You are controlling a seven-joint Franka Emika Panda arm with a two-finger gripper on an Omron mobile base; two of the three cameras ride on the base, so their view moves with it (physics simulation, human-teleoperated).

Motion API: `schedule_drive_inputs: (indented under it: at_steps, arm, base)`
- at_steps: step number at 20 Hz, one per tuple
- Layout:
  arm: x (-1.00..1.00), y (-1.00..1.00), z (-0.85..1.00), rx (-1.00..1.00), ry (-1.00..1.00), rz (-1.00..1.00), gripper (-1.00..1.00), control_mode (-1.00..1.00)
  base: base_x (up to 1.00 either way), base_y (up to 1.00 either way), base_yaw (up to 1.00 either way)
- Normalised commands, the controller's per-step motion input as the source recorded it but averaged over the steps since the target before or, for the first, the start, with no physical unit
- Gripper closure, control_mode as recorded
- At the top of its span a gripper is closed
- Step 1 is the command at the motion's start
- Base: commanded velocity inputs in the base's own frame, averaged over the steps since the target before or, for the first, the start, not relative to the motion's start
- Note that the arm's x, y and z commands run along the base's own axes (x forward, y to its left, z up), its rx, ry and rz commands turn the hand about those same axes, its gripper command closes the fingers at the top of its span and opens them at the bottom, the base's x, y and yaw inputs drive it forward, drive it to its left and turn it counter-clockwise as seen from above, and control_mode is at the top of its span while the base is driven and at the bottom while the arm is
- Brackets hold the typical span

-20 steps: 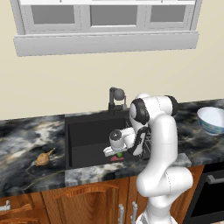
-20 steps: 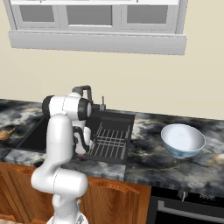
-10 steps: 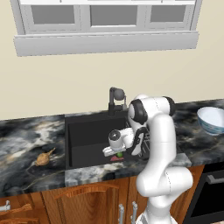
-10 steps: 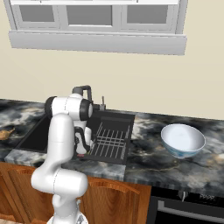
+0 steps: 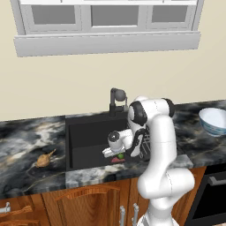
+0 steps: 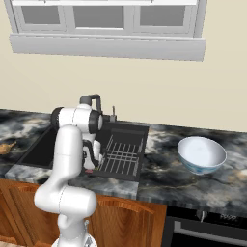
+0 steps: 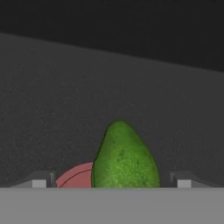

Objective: Remove the onion and avocado from the sink. Then move the bowl and cup from the counter to the sink for washing.

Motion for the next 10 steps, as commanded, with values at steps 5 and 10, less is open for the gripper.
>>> schedule_drive_inputs:
  at_steps: [5,10]
  arm:
    - [0.11,-0.04,-0.14,0.0,0.0,0.0,-1.0,-1.0]
    - [0.09,-0.06,-0.16,0.0,0.0,0.0,-1.0,-1.0]
  base:
    - [0.0,0.0,0.0]
    - [0.0,0.0,0.0]
